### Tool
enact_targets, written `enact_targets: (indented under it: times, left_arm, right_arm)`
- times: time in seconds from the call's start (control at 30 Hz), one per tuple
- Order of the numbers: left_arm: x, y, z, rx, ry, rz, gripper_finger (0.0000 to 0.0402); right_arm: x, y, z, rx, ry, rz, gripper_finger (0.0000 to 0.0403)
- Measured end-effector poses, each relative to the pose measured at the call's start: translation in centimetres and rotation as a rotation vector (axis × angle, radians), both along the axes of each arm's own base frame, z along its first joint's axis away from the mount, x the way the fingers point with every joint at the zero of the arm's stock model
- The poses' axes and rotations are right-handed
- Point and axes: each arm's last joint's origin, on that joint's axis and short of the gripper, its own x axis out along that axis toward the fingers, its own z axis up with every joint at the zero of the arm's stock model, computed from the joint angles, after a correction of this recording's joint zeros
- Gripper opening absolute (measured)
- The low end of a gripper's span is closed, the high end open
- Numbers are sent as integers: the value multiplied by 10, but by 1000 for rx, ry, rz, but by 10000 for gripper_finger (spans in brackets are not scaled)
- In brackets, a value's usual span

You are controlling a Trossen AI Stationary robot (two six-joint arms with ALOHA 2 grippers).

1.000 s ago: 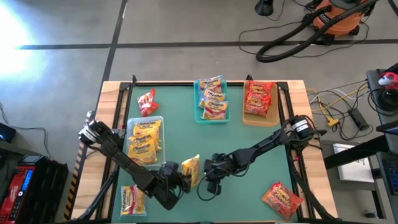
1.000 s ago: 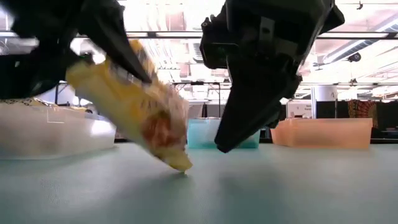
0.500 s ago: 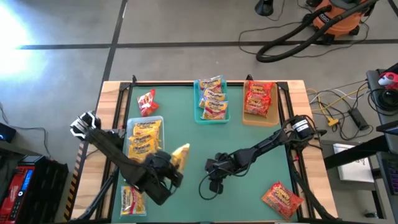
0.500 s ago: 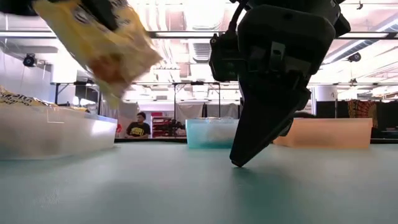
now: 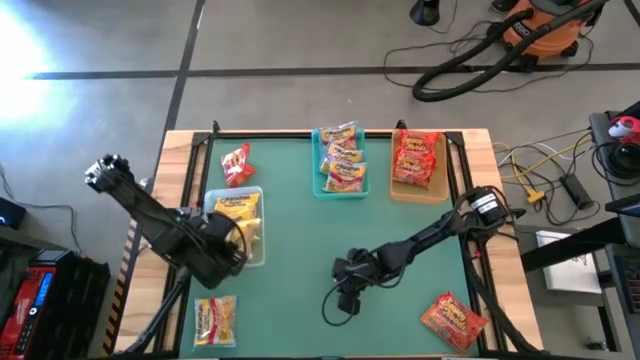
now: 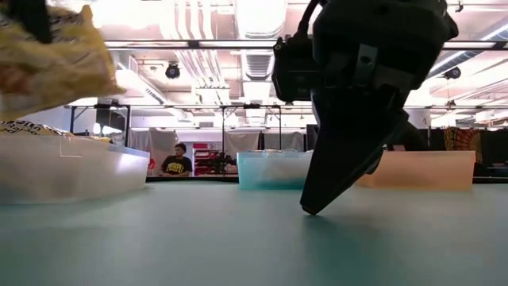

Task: Sort Maruchan noodles
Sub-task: Put the yellow noodle pack into the transparent bin

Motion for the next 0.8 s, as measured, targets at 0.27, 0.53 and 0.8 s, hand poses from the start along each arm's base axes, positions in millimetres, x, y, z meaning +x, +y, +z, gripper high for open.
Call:
enact_targets:
  times: [0.27, 0.53, 0.8]
  left_arm:
    - [-21, 15, -19, -40, 35, -158, 110]
    - [-23, 15, -32, 22, 126, -352, 113]
    - [-18, 8, -39, 6, 244, -630, 114]
  right_arm:
    - [-1, 2, 0, -22, -8, -8, 79]
    - [0, 0, 0, -94, -36, -31, 79]
    - [0, 0, -1, -118, -43, -8, 79]
